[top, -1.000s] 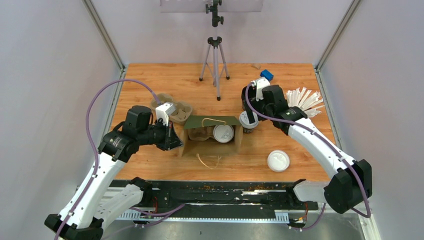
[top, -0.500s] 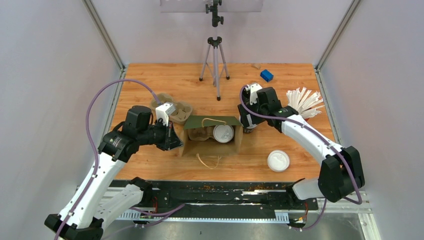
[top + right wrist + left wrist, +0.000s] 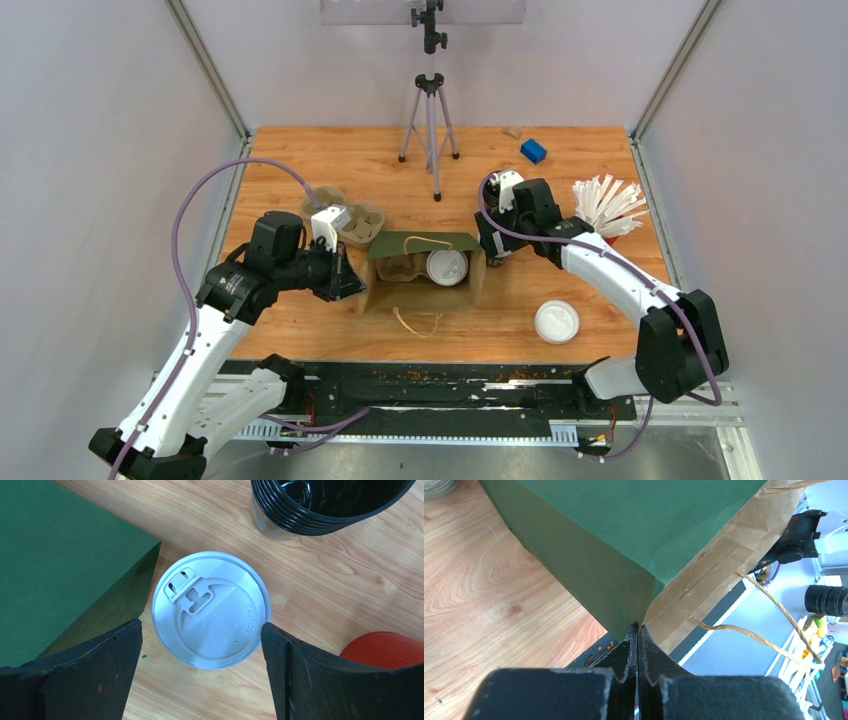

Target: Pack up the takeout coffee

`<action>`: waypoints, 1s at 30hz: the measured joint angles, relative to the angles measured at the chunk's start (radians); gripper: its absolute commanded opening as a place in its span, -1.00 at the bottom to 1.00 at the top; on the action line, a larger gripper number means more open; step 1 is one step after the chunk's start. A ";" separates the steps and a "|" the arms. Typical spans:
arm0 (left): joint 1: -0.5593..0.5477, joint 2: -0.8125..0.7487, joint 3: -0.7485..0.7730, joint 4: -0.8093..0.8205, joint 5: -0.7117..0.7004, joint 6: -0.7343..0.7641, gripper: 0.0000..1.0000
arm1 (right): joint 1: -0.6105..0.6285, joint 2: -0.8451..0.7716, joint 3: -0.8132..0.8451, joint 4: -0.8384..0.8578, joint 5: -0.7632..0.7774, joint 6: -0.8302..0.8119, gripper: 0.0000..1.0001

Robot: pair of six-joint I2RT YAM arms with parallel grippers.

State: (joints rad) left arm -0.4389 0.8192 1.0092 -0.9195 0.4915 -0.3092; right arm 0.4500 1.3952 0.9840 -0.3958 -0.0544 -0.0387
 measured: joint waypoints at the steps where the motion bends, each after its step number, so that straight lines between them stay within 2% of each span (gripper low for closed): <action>1: 0.000 0.000 0.000 0.000 0.000 0.000 -1.00 | 0.000 0.000 -0.003 0.003 0.000 0.000 0.75; 12: 0.000 0.000 0.000 0.000 0.000 0.000 -1.00 | 0.000 0.006 -0.019 0.041 0.000 -0.011 0.71; 19: 0.000 0.000 0.000 0.000 0.000 0.000 -1.00 | 0.000 0.010 -0.022 0.057 0.001 -0.012 0.83; 30: 0.000 0.001 0.000 0.000 0.000 0.000 -1.00 | 0.000 0.010 -0.022 0.057 0.010 -0.015 0.78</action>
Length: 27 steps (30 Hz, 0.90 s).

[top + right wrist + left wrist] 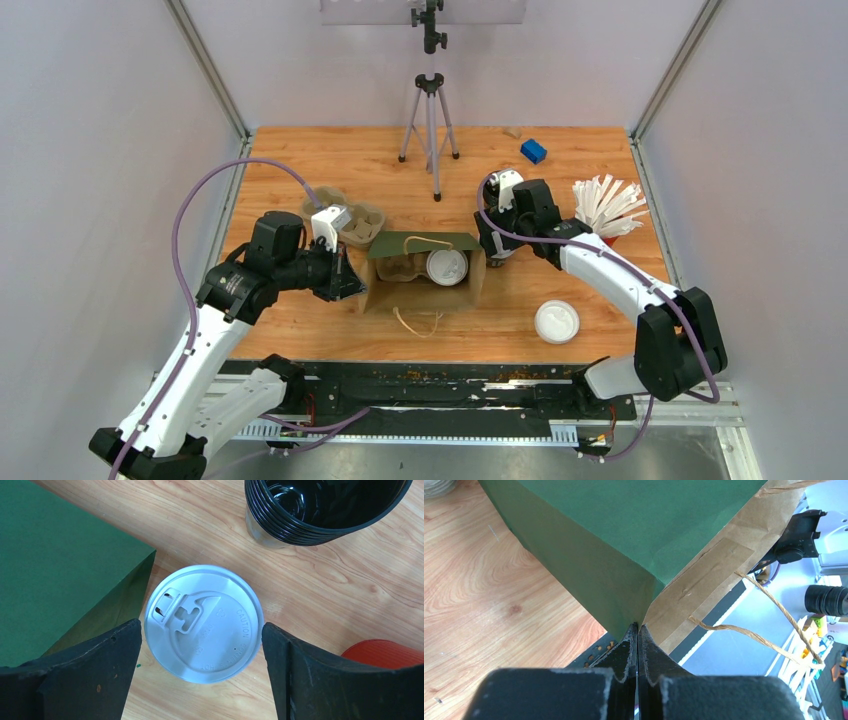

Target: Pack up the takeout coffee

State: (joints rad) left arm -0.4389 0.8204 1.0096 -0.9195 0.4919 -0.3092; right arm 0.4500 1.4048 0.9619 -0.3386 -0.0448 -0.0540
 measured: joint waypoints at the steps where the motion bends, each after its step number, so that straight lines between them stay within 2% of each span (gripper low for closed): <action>1: 0.000 0.000 0.000 0.000 0.000 0.000 -1.00 | 0.000 0.000 0.000 0.000 0.000 0.000 0.78; 12: 0.000 0.000 0.000 0.000 0.001 0.000 -1.00 | 0.000 0.020 -0.002 0.001 0.002 -0.002 0.77; 27: 0.000 0.000 0.000 0.000 0.000 -0.001 -1.00 | 0.000 0.009 -0.002 0.003 0.018 -0.008 0.48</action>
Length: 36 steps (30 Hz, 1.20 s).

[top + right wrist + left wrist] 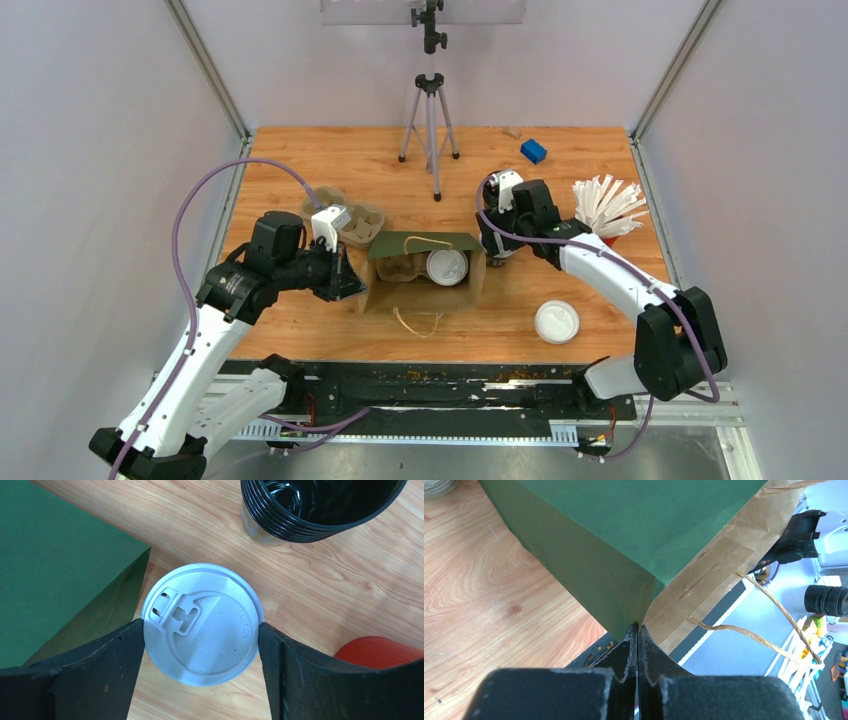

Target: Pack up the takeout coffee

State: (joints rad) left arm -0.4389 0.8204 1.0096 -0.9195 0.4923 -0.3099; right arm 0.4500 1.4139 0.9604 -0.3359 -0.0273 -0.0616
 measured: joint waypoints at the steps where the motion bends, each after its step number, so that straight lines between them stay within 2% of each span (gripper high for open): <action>1: 0.000 0.000 0.000 0.000 0.000 0.000 -1.00 | 0.000 -0.005 0.000 -0.006 0.001 -0.002 0.48; 9: 0.000 0.000 0.006 0.002 0.000 -0.014 -1.00 | 0.000 -0.087 0.000 -0.070 0.012 -0.019 0.44; 20: 0.000 0.033 0.047 0.001 -0.024 -0.041 -1.00 | 0.008 -0.357 0.097 -0.296 -0.009 -0.013 0.40; 27: 0.000 0.072 0.084 -0.007 -0.050 -0.053 -1.00 | 0.115 -0.575 0.204 -0.414 -0.029 -0.006 0.38; 36: 0.000 0.102 0.098 -0.008 -0.062 -0.071 -1.00 | 0.246 -0.611 0.373 -0.478 -0.109 0.031 0.36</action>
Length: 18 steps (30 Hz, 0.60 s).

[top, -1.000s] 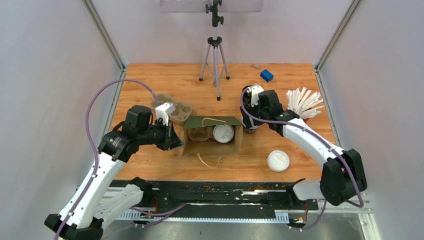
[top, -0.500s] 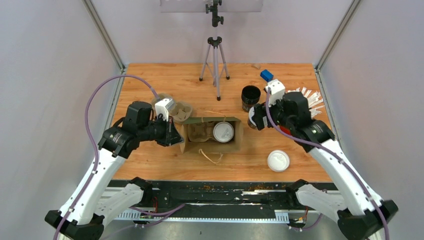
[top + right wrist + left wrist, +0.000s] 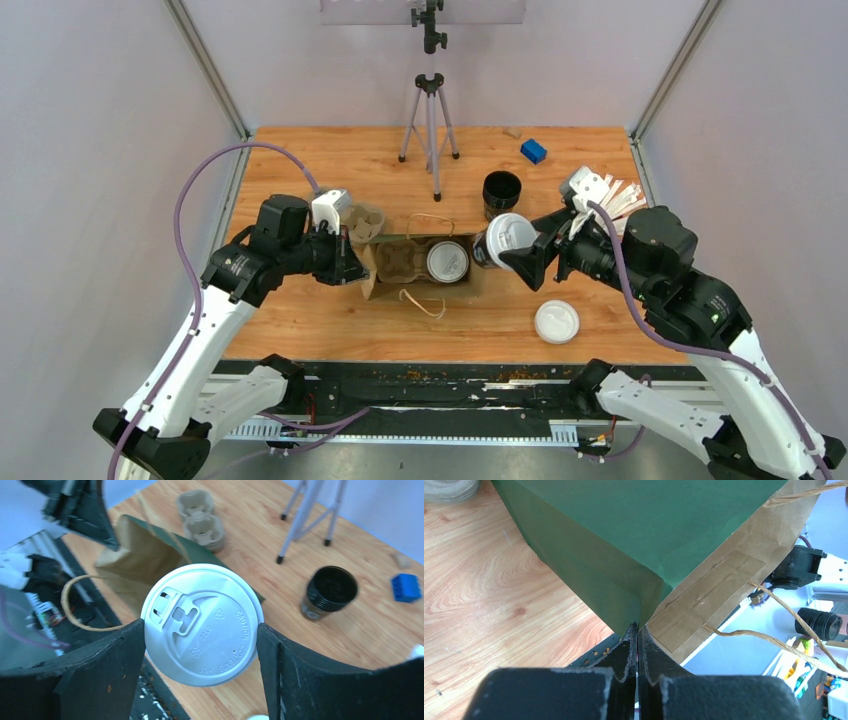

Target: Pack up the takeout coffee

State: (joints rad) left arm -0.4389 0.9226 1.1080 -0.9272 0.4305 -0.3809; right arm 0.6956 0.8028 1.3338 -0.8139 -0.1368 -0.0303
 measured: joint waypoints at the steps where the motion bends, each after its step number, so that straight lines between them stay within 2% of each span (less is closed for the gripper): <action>1: 0.000 0.000 0.000 0.000 0.000 0.000 -1.00 | 0.016 0.002 0.003 0.001 -0.010 0.009 0.36; 10: 0.000 0.000 0.000 0.001 -0.002 -0.003 -1.00 | 0.251 0.098 0.050 0.012 -0.013 0.039 0.37; 18: 0.000 -0.006 0.000 0.017 0.020 0.003 -1.00 | 0.343 0.182 -0.021 0.139 0.024 -0.146 0.39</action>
State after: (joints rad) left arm -0.4389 0.9169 1.1076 -0.9104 0.4503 -0.3779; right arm 1.0389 0.9848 1.3132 -0.6750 -0.1127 -0.1761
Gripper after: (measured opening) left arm 0.006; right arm 0.765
